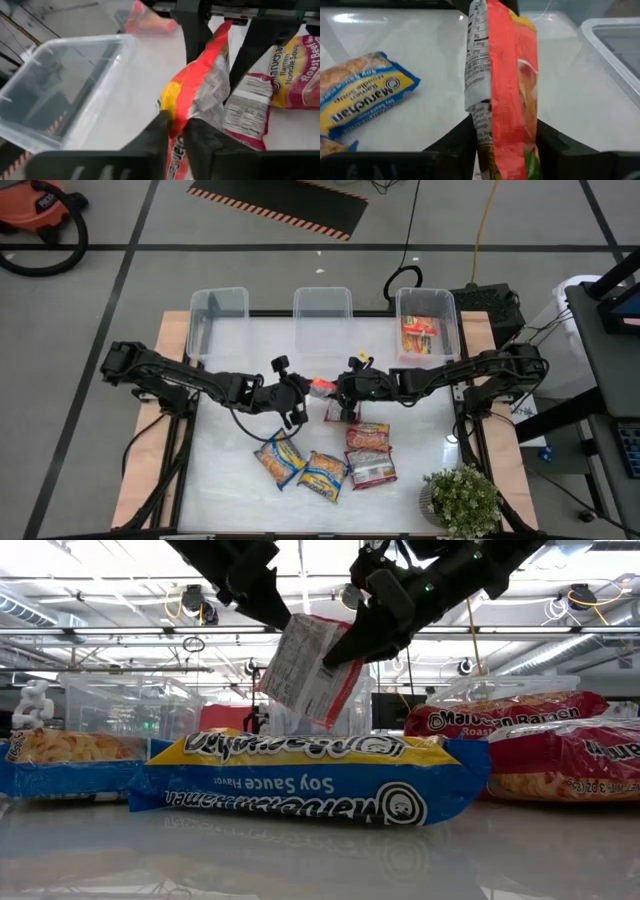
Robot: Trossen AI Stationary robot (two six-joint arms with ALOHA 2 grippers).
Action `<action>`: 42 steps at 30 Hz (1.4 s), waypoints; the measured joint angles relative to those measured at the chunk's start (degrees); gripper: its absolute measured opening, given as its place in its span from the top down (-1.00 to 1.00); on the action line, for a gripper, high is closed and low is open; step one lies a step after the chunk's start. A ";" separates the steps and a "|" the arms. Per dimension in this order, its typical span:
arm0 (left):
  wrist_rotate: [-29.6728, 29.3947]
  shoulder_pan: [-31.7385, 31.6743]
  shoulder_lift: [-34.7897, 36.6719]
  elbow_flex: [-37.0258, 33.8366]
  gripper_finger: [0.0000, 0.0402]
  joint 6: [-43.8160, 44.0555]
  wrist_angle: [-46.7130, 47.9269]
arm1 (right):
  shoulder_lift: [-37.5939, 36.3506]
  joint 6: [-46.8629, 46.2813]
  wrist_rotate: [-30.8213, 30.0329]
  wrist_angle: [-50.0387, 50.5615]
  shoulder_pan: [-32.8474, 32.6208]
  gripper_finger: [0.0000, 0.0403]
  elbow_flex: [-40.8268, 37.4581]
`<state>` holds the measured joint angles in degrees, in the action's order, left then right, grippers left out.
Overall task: Sort Maruchan noodles
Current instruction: Put the orange noodle pack into the right transparent bin
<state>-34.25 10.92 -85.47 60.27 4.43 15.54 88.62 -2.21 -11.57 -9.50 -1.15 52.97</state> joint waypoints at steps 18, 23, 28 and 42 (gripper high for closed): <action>-0.10 7.94 10.04 -0.03 0.12 20.08 19.03 | -23.05 12.84 -11.17 25.07 2.97 0.42 1.03; -0.49 10.62 9.66 -0.46 0.12 19.90 18.16 | -30.53 15.33 -18.01 39.28 3.33 0.42 5.46; -1.21 11.64 9.63 -2.82 0.12 18.21 12.73 | -34.50 23.96 -22.62 43.63 6.42 0.42 7.82; -1.24 11.19 9.57 -10.62 0.12 16.58 0.84 | -31.60 48.06 -34.65 41.80 28.26 0.42 6.52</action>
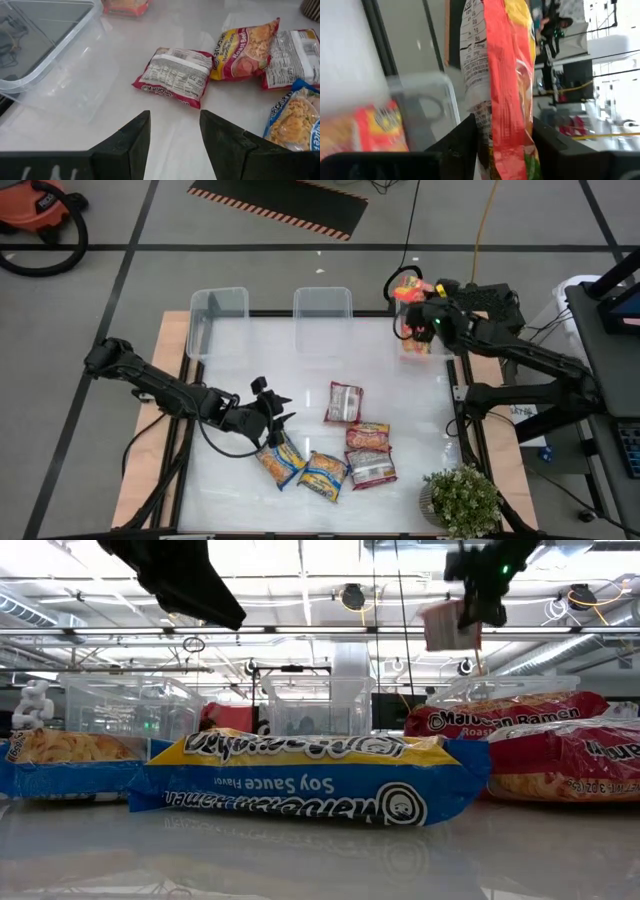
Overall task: Sort Maruchan noodles
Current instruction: Put the orange noodle pack into the right transparent bin
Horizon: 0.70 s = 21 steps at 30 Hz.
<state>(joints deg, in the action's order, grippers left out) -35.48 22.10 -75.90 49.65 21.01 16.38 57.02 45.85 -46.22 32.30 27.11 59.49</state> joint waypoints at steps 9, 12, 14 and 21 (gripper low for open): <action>0.00 0.09 0.02 0.00 0.12 -1.26 -0.02 | 2.16 9.27 8.45 -0.69 9.15 0.42 -5.82; 0.00 0.05 0.02 0.00 0.12 -1.48 0.00 | 2.15 9.35 10.71 -0.82 10.49 0.42 -7.58; 0.00 0.05 0.02 0.00 0.12 -1.79 0.00 | 2.13 10.66 10.71 -0.91 11.22 0.42 -8.85; 0.00 0.05 0.02 0.00 0.12 -1.86 0.00 | 2.14 10.67 14.87 1.78 13.48 0.38 -10.39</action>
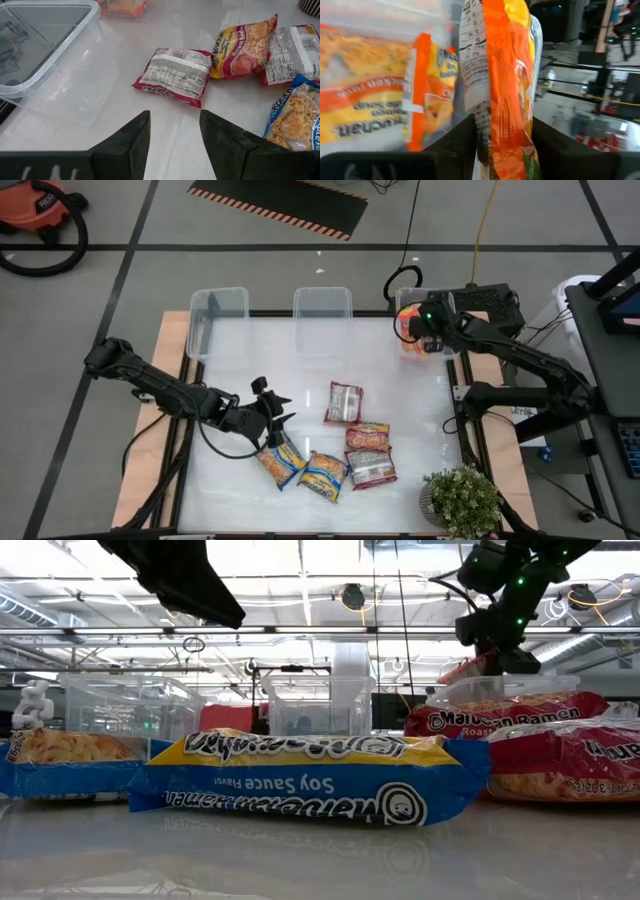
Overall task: Sort Maruchan noodles
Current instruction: Put the orange noodle pack into the right transparent bin
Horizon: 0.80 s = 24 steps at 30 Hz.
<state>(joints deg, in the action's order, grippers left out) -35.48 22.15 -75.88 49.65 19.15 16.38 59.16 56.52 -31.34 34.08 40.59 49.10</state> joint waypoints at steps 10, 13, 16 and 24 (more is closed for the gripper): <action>0.00 0.00 0.00 0.00 0.12 -0.14 0.00 | -0.01 -5.61 6.14 3.90 2.81 0.18 0.00; 0.02 0.00 0.00 0.00 0.12 -0.45 0.00 | -0.01 -6.33 6.29 4.32 3.54 0.13 0.00; 0.02 0.00 0.00 0.00 0.12 -0.47 0.00 | -0.01 -6.39 6.31 5.07 4.03 0.09 0.00; 0.02 -0.27 0.00 0.00 0.12 -0.89 0.00 | -0.02 -7.67 8.63 7.25 4.08 0.07 1.42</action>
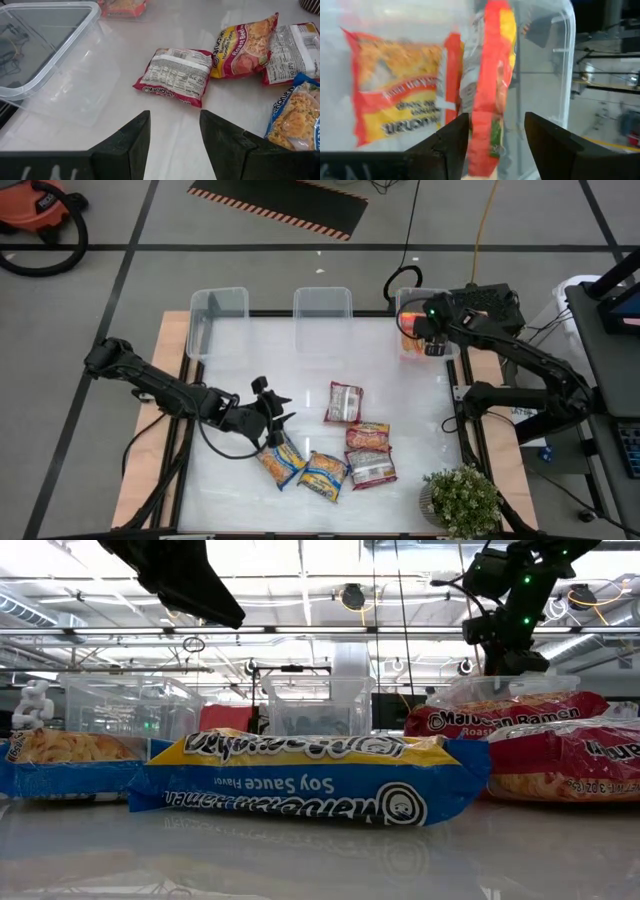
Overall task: Sort Maruchan noodles
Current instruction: Put the orange noodle pack into the right transparent bin, then put the top red noodle pack into the middle transparent bin
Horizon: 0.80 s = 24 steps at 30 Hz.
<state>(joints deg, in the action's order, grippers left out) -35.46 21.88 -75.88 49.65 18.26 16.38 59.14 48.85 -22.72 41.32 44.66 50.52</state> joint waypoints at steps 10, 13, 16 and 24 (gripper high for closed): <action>0.02 -1.02 0.00 0.02 0.12 -0.09 -0.04 | -0.01 -9.28 4.93 10.23 0.00 0.31 1.73; 0.02 -1.02 0.00 0.02 0.12 -0.13 -0.23 | -0.01 -11.68 8.90 12.38 0.00 0.41 1.73; 0.02 -1.02 0.00 0.02 0.12 -0.11 -0.26 | -0.40 -12.82 9.57 13.12 -0.02 0.47 1.73; 0.04 -1.30 0.00 0.02 0.12 -0.11 -0.33 | -4.56 -17.76 9.42 13.92 -0.25 0.48 4.02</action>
<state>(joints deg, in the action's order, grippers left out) -35.42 20.58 -75.88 49.67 18.16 16.05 54.58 31.08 -13.30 55.25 44.41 54.55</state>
